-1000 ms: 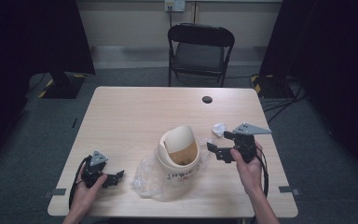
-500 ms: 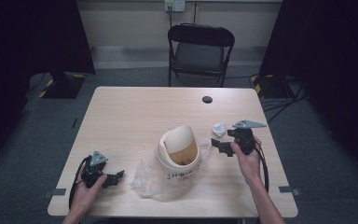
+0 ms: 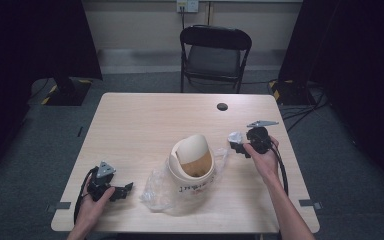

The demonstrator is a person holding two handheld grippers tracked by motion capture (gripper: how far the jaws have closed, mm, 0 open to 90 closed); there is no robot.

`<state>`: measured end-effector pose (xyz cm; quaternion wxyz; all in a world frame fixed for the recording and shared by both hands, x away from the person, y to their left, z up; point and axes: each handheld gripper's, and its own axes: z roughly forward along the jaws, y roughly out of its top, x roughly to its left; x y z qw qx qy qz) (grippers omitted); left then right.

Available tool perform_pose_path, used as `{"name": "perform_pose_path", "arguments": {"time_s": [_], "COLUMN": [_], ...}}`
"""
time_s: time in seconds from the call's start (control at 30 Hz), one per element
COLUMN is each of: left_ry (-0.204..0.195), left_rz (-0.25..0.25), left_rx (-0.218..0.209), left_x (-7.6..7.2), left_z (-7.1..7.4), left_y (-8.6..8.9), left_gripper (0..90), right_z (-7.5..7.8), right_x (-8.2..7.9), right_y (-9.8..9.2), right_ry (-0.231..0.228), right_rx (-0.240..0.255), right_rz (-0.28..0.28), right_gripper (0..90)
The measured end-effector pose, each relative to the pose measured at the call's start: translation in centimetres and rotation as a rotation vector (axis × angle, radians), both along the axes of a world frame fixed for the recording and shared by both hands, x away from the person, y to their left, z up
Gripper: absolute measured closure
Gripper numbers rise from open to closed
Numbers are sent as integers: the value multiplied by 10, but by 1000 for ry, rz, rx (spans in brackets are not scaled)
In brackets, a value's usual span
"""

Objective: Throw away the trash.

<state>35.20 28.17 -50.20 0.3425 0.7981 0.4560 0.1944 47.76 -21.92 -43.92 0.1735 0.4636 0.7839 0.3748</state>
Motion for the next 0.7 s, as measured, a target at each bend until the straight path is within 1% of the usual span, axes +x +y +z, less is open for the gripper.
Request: {"name": "perform_pose_path", "arguments": {"time_s": [0.07, 0.13, 0.17, 0.23, 0.3, 0.33, 0.4, 0.5, 0.57, 0.6, 0.7], "left_ry": [2, 1, 0, 0, -1, -1, -1, -2, -1, -2, -2], "left_rz": [0, 0, 0, 0, 0, 0, 0, 0, 1, 0, 1], "left_rx": [-3, -3, 1, 0, 0, 1, 1, 1, 0, 1, 0], "left_x": [0, 0, 0, 0, 0, 0, 0, 0, 0, 0, 0], "left_z": [0, 0, 0, 0, 0, 0, 0, 0, 0, 0, 0], "left_y": [0, 0, 0, 0, 0, 0, 0, 0, 0, 0, 0], "left_gripper": [66, 66, 66, 66, 66, 66, 66, 66, 66, 66, 66], "right_z": [-3, -7, -11, -19, -25, -28, -31, -37, -40, -42, -45], "right_x": [7, 15, 20, 26, 30, 34, 38, 43, 44, 45, 46], "right_y": [1, 1, 1, -1, -1, -1, -1, 2, 3, 4, 4], "right_ry": [4, 11, 13, 20, 31, 23, 22, 34, 40, 41, 43], "right_rx": [-17, -20, -21, -18, -20, -23, -28, -57, -58, -60, -68], "right_rz": [3, -4, -14, -32, -37, -44, -39, -27, -25, -34, -33], "right_gripper": [194, 193, 178, 175, 176, 178, 180, 188, 192, 196, 224]}}
